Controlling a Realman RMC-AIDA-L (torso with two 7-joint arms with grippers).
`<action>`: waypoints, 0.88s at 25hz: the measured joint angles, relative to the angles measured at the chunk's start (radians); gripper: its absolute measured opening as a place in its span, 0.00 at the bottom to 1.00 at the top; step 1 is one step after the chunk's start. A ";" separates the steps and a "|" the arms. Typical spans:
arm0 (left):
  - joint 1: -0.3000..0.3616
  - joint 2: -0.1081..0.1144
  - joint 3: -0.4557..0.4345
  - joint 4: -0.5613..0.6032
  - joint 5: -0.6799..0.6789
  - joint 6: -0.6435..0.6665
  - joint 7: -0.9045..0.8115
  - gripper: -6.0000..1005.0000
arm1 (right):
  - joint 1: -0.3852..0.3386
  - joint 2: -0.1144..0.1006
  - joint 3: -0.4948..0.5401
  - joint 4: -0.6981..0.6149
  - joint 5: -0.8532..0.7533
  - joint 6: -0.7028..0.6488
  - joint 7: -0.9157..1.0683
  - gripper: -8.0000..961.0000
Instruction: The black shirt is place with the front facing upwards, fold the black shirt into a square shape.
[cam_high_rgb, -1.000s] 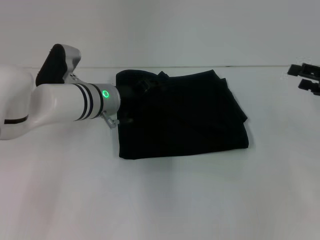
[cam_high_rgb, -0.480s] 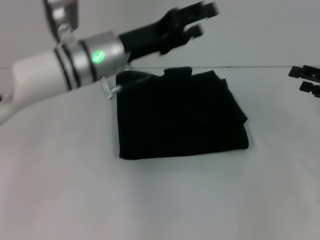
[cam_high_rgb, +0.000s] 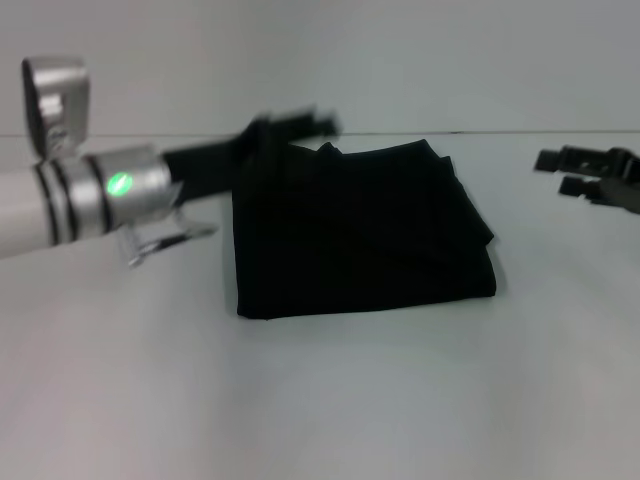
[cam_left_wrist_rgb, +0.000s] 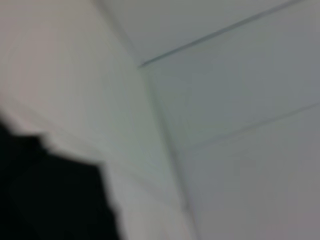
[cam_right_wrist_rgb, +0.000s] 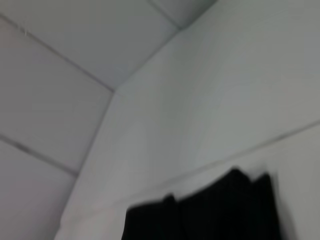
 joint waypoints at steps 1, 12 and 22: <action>0.015 0.023 0.030 0.004 0.035 0.016 -0.028 0.70 | 0.008 -0.005 -0.029 -0.003 -0.007 -0.006 0.012 0.83; 0.277 0.027 0.001 0.448 0.292 0.361 0.297 0.70 | 0.255 -0.011 -0.144 -0.067 -0.357 -0.085 0.232 0.83; 0.305 0.014 -0.156 0.440 0.329 0.385 0.358 0.70 | 0.422 0.071 -0.306 -0.101 -0.477 0.029 0.285 0.83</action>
